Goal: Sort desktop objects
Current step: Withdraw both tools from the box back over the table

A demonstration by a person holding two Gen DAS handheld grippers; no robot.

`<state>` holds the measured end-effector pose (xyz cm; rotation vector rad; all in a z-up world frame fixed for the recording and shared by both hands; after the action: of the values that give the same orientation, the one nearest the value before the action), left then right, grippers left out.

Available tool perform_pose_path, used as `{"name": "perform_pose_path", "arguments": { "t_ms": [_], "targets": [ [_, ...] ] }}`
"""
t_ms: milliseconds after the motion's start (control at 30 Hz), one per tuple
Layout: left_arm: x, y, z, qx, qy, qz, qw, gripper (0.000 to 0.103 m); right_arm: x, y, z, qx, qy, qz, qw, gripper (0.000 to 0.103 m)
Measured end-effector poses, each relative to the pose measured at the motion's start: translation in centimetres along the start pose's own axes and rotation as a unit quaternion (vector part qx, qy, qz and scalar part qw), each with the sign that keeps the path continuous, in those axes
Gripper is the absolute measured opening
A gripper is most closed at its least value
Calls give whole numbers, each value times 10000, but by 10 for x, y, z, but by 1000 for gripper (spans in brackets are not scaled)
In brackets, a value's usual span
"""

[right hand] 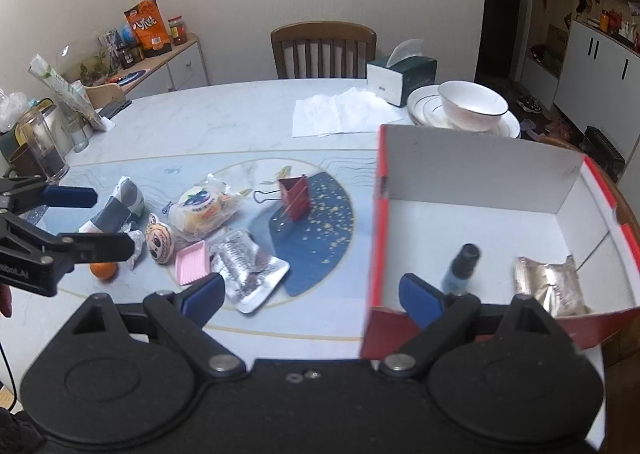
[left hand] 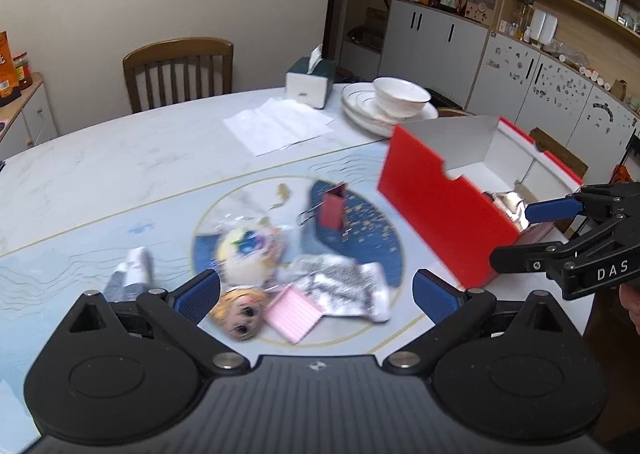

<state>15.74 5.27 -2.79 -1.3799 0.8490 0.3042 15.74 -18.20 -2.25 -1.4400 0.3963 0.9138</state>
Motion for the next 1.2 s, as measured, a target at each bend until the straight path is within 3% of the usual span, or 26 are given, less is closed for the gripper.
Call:
{"name": "perform_pose_path", "arguments": {
  "t_ms": [133, 367, 567, 733, 1000, 1200],
  "targets": [
    [0, 8, 24, -20, -49, 78, 10000, 103, 13, 2, 17, -41, 94, 7, 9999, 94],
    [8, 20, 66, -72, -223, 189, 9995, 103, 48, 6, 50, -669, 3, 157, 9976, 94],
    [21, 27, 93, -178, -421, 399, 9982, 103, 84, 9, 60, -1006, -33, 537, 9935, 94],
    [35, 30, 109, -210, -596, 613, 9961, 103, 113, 13, 59, -1245, 59, 826, 9888, 92],
    [54, 34, 122, -243, -656, 865, 9938, 103, 143, 12, 69, -1921, -31, 945, 9768, 92],
    [64, 34, 128, -253, -617, 972, 9930, 102, 155, 2, 69, -2017, -297, 964, 9742, 88]
  ]
}}
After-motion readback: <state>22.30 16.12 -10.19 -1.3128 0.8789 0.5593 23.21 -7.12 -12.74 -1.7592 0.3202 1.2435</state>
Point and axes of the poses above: each gripper's, at about its wrist camera, not at the fingertips, and x roughly the way its jaws point, z to its left, y to its underside, the point moved 2 cm from there along x, roughly the way its jaws point, and after that the axes turned 4 degrees about x, right-handed, at the moved point
